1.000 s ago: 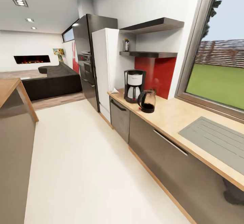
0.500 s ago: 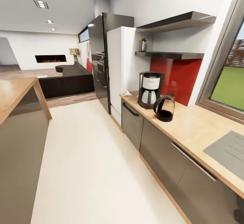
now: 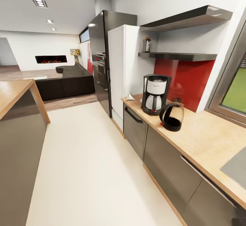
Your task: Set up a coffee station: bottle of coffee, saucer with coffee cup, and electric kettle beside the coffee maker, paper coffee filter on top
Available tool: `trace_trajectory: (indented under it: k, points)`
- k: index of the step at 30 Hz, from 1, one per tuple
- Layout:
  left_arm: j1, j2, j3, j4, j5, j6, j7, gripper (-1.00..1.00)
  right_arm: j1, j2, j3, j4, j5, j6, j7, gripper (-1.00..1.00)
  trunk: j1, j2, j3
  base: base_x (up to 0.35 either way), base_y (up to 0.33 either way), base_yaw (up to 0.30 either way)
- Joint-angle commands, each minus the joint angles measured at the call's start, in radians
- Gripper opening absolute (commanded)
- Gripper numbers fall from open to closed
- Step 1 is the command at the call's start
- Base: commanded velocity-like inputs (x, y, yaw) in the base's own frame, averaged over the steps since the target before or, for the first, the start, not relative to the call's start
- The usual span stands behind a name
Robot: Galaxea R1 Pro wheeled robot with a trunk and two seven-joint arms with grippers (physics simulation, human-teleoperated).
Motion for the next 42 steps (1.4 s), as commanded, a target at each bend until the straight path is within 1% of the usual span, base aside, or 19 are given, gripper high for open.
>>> trace_trajectory:
  k: [1,25,36,42]
  points:
    - [-0.001,0.000,0.001,0.001,0.000,-0.003,0.001,1.00,0.000,0.000,0.000,-0.001,0.005,-0.002,0.000,1.00,0.001,-0.002,-0.002,0.338,0.100,0.000]
    - [-0.001,0.000,0.001,0.001,0.001,-0.003,0.001,1.00,0.000,0.000,-0.001,0.000,0.004,-0.002,-0.001,1.00,0.001,-0.002,-0.002,0.337,0.123,0.000]
    - [-0.001,0.000,0.001,0.001,0.001,-0.004,0.001,1.00,0.000,0.000,-0.001,0.000,0.004,-0.002,-0.001,1.00,0.001,-0.002,0.011,0.337,0.125,0.000]
    - [-0.001,0.000,0.001,0.001,0.001,-0.005,0.001,1.00,0.000,0.000,-0.001,0.000,0.004,-0.002,-0.001,1.00,0.001,-0.002,0.013,0.337,0.124,0.000]
